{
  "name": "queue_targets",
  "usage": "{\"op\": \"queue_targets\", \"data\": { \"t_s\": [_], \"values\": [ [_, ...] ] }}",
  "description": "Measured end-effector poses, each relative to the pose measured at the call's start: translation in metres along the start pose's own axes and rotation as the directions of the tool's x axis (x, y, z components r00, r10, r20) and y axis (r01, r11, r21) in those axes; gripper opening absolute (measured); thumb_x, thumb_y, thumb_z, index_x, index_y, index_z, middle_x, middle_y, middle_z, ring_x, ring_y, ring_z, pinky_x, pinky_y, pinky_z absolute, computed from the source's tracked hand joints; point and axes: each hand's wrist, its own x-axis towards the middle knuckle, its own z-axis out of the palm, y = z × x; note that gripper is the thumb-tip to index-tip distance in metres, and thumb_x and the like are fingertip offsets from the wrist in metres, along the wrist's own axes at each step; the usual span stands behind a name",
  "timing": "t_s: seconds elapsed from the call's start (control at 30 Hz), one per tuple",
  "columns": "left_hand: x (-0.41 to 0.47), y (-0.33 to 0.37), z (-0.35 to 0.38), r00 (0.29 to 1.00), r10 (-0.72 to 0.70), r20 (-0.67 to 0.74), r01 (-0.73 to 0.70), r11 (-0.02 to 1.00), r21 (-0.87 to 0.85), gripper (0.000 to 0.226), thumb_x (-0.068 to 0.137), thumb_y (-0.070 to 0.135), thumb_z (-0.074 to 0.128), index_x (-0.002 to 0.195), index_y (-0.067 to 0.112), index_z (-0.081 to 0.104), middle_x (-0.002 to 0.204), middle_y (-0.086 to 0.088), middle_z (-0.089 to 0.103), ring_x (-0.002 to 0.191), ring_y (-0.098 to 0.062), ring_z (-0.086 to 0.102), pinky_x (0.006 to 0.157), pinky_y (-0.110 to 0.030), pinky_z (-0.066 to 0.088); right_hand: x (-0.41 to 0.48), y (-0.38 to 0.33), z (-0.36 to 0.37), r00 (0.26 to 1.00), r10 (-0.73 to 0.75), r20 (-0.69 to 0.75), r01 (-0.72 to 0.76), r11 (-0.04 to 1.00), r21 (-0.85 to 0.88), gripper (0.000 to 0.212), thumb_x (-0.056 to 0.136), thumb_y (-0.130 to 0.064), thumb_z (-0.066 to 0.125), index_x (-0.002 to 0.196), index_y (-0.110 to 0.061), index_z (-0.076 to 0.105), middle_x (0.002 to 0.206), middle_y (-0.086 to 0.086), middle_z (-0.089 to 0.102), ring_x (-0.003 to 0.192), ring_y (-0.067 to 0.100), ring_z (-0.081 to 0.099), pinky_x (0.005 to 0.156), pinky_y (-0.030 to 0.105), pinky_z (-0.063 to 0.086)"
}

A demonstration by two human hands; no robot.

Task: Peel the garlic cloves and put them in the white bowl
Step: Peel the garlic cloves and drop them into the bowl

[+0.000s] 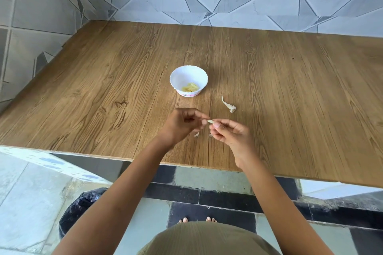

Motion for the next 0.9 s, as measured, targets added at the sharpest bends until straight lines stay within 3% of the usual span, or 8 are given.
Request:
{"op": "queue_targets", "data": {
  "t_s": [0.1, 0.17, 0.27, 0.37, 0.5, 0.6, 0.77, 0.9],
  "values": [
    [0.002, 0.001, 0.000, 1.000, -0.008, 0.007, 0.008, 1.000, 0.007, 0.012, 0.088, -0.002, 0.061, 0.088, 0.008, 0.068, 0.066, 0.002, 0.066, 0.062, -0.005, 0.062, 0.064, -0.017, 0.052, 0.000, 0.000, 0.000, 0.999, -0.033, 0.018, 0.033, 0.999, -0.019, 0.011, 0.083, -0.003, 0.065, 0.089, -0.013, 0.069, 0.075, 0.001, 0.072, 0.071, 0.010, 0.067, 0.068, 0.019, 0.055],
    [0.002, 0.002, 0.002, 1.000, -0.013, 0.004, 0.013, 1.000, 0.003, 0.008, 0.088, -0.001, 0.061, 0.089, 0.005, 0.067, 0.067, -0.001, 0.065, 0.060, -0.004, 0.061, 0.063, -0.016, 0.051, 0.000, 0.001, -0.002, 0.992, -0.122, 0.034, 0.126, 0.980, -0.153, 0.012, 0.083, -0.006, 0.067, 0.089, -0.016, 0.069, 0.078, 0.000, 0.071, 0.070, 0.008, 0.065, 0.067, 0.018, 0.054],
    [0.001, 0.001, 0.002, 1.000, 0.009, 0.002, -0.009, 0.999, 0.037, 0.006, 0.088, 0.000, 0.062, 0.089, 0.000, 0.067, 0.071, -0.007, 0.065, 0.062, -0.009, 0.060, 0.064, -0.021, 0.052, 0.002, 0.004, -0.005, 0.941, -0.325, 0.095, 0.334, 0.839, -0.431, 0.012, 0.081, -0.009, 0.072, 0.089, -0.017, 0.069, 0.080, -0.009, 0.068, 0.072, 0.001, 0.065, 0.065, 0.013, 0.051],
    [0.001, 0.000, 0.000, 0.999, 0.048, 0.015, -0.049, 0.994, 0.097, 0.007, 0.088, -0.001, 0.062, 0.088, 0.000, 0.068, 0.072, -0.010, 0.066, 0.065, -0.015, 0.060, 0.068, -0.031, 0.052, 0.005, 0.005, -0.006, 0.912, -0.391, 0.126, 0.399, 0.769, -0.500, 0.009, 0.080, -0.010, 0.073, 0.088, -0.015, 0.071, 0.077, -0.009, 0.069, 0.071, 0.003, 0.065, 0.064, 0.013, 0.050],
    [0.000, 0.000, -0.004, 0.990, 0.129, 0.057, -0.135, 0.984, 0.115, 0.008, 0.088, 0.003, 0.063, 0.093, -0.003, 0.067, 0.077, -0.013, 0.066, 0.071, -0.020, 0.061, 0.074, -0.037, 0.052, 0.004, -0.005, -0.006, 0.982, -0.148, 0.119, 0.179, 0.933, -0.311, 0.007, 0.083, -0.009, 0.068, 0.084, -0.016, 0.071, 0.074, 0.000, 0.072, 0.067, 0.009, 0.067, 0.062, 0.019, 0.053],
    [0.000, 0.000, -0.005, 0.979, 0.182, 0.087, -0.189, 0.979, 0.077, 0.007, 0.088, 0.002, 0.062, 0.093, -0.001, 0.066, 0.080, -0.013, 0.066, 0.075, -0.024, 0.060, 0.077, -0.043, 0.052, 0.003, -0.011, -0.005, 0.994, 0.013, 0.111, 0.008, 0.982, -0.189, 0.006, 0.085, -0.008, 0.066, 0.082, -0.011, 0.071, 0.073, 0.003, 0.072, 0.065, 0.011, 0.066, 0.060, 0.018, 0.052],
    [-0.001, -0.001, 0.000, 0.975, 0.208, 0.081, -0.207, 0.978, -0.015, 0.012, 0.087, -0.002, 0.060, 0.091, 0.008, 0.066, 0.081, -0.008, 0.065, 0.076, -0.014, 0.061, 0.075, -0.027, 0.052, 0.003, -0.013, 0.001, 0.989, 0.139, 0.050, -0.139, 0.990, 0.004, 0.010, 0.087, -0.009, 0.062, 0.080, -0.010, 0.070, 0.067, 0.004, 0.069, 0.059, 0.011, 0.062, 0.055, 0.017, 0.051],
    [-0.001, -0.003, 0.003, 0.987, 0.152, 0.052, -0.144, 0.980, -0.137, 0.013, 0.087, -0.005, 0.059, 0.090, 0.007, 0.065, 0.074, 0.003, 0.069, 0.071, -0.009, 0.065, 0.067, -0.020, 0.054, 0.002, -0.009, 0.006, 0.991, 0.118, -0.066, -0.118, 0.993, 0.003, 0.010, 0.088, -0.008, 0.062, 0.080, -0.008, 0.068, 0.062, 0.000, 0.066, 0.054, 0.008, 0.059, 0.053, 0.017, 0.051]
  ]
}}
